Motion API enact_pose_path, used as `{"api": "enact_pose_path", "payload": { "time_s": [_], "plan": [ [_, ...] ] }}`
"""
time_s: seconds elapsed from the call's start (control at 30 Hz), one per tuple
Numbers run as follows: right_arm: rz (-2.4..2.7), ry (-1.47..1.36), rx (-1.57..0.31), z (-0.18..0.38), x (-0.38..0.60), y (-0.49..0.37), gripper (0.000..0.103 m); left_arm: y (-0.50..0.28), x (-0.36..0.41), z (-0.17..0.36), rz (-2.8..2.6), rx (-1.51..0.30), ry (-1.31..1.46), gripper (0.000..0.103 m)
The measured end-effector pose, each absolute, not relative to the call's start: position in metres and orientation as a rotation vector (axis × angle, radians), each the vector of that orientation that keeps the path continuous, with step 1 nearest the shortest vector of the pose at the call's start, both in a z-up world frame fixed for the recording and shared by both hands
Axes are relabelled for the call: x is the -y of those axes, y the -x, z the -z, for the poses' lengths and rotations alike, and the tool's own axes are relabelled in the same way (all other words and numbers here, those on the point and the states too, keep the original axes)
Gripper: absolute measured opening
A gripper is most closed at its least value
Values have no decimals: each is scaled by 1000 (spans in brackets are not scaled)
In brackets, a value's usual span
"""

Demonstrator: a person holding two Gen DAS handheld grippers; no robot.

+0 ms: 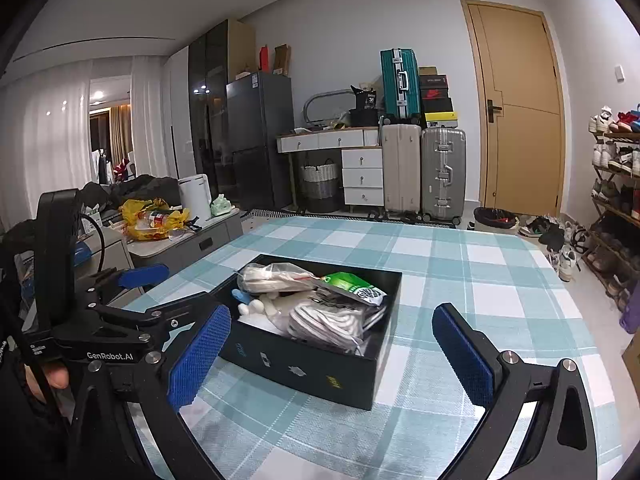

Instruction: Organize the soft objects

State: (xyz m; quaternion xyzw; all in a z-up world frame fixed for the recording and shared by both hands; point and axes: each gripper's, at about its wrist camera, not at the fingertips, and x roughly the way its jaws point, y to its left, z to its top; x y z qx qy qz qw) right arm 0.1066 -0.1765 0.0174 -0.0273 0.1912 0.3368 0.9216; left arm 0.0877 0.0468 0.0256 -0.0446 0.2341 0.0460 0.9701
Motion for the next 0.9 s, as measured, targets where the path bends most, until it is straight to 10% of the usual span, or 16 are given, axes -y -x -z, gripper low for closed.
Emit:
{"api": "enact_pose_path", "payload": {
  "time_s": [0.9],
  "plan": [
    [-671,53,-367,-3,185,-107,103,-85,-35,-25,-101,-446,32,103]
  ]
}}
